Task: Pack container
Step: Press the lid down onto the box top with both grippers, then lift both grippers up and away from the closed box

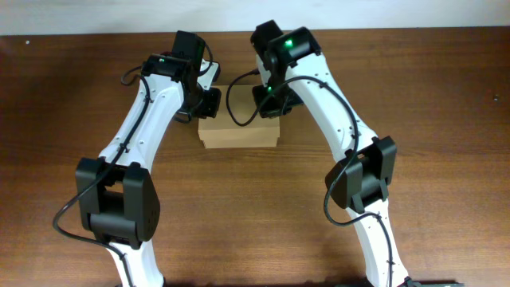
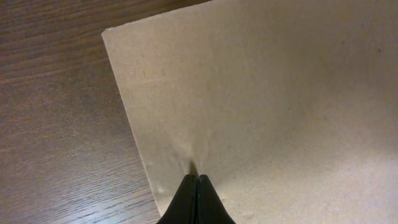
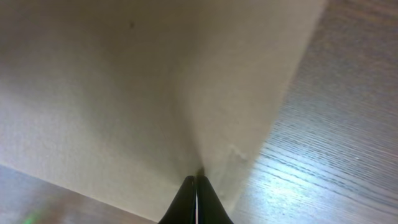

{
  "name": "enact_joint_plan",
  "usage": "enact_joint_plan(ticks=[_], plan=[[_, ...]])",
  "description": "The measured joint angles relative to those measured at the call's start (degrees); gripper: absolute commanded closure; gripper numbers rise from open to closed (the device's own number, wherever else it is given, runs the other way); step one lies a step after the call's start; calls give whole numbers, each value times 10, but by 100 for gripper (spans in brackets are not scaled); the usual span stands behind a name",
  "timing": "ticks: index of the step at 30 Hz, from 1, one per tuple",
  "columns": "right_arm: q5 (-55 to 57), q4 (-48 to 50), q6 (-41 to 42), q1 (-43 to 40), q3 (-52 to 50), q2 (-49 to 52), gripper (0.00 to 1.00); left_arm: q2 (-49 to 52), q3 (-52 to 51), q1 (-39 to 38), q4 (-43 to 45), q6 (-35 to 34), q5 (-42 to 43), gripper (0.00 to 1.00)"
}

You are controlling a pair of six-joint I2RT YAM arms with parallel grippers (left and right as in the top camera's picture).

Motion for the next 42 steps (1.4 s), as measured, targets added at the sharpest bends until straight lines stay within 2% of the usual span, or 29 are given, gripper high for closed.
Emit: enact_joint_plan(ticks=[10, 19, 24, 27, 29, 33, 42], plan=[[-3, 48, -1, 2, -77, -17, 96, 14, -4, 0, 1, 0, 9, 98], [-2, 47, -8, -2, -68, -22, 96, 17, 9, 1, -12, 2, 8, 98], [31, -2, -11, -17, 40, -21, 96, 24, 90, 11, -75, 4, -30, 97], [67, -14, -11, -38, 133, -24, 96, 24, 174, 29, -87, 8, -75, 88], [90, -14, -11, -64, 202, -30, 96, 23, 225, 45, -87, 9, -101, 86], [107, -17, -4, -111, 275, -42, 96, 21, 287, 82, -85, 9, -130, 82], [116, -57, 20, -235, 304, -55, 96, 18, 305, 167, -76, 38, -153, 83]])
